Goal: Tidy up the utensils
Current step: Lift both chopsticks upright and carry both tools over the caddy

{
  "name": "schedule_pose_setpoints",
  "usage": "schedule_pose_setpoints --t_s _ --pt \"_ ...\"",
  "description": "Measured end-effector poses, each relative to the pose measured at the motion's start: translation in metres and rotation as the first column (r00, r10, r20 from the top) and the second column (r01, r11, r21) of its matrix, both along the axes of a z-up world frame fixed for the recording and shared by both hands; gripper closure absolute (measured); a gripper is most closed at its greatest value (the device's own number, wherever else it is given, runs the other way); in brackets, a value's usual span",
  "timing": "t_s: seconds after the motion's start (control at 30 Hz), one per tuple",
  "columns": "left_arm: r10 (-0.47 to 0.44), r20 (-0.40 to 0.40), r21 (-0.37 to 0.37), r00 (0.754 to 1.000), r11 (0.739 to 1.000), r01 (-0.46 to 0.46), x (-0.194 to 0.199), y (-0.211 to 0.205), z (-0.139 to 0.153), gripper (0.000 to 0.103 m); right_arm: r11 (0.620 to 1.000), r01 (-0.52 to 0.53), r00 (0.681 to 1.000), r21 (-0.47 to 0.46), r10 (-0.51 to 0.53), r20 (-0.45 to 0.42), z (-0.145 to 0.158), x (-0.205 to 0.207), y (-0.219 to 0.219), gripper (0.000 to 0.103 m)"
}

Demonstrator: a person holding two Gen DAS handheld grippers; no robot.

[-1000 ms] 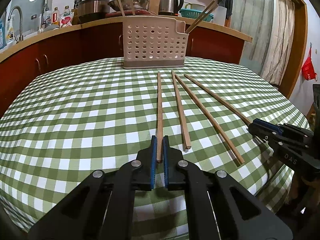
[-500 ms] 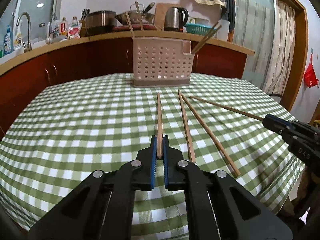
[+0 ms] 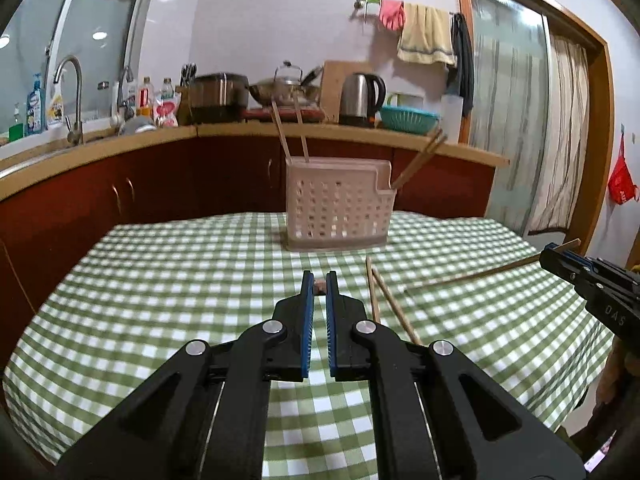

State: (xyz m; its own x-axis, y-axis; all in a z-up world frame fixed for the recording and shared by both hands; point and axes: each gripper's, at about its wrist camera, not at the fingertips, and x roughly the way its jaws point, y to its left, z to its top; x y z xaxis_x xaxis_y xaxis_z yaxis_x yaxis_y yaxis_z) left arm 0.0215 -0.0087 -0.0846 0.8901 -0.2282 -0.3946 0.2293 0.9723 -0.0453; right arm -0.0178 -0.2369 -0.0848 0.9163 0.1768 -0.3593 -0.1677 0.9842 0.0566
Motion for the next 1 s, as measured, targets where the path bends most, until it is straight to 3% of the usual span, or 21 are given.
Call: schedule_pose_setpoints --t_s 0.33,0.7,1.0 --pt "-0.002 0.068 -0.01 0.998 1.0 0.002 0.002 0.005 0.036 0.097 1.0 -0.006 0.998 0.022 0.005 0.062 0.025 0.005 -0.001 0.096" --pt "-0.032 0.064 -0.048 0.997 0.998 0.035 0.032 0.004 0.058 0.097 0.999 -0.022 0.994 0.042 0.018 0.104 0.045 0.031 -0.001 0.096" --pt "-0.068 0.144 -0.052 0.987 0.996 0.076 0.049 -0.003 0.099 0.097 0.996 -0.05 0.984 0.074 0.036 0.176 0.08 0.052 -0.005 0.096"
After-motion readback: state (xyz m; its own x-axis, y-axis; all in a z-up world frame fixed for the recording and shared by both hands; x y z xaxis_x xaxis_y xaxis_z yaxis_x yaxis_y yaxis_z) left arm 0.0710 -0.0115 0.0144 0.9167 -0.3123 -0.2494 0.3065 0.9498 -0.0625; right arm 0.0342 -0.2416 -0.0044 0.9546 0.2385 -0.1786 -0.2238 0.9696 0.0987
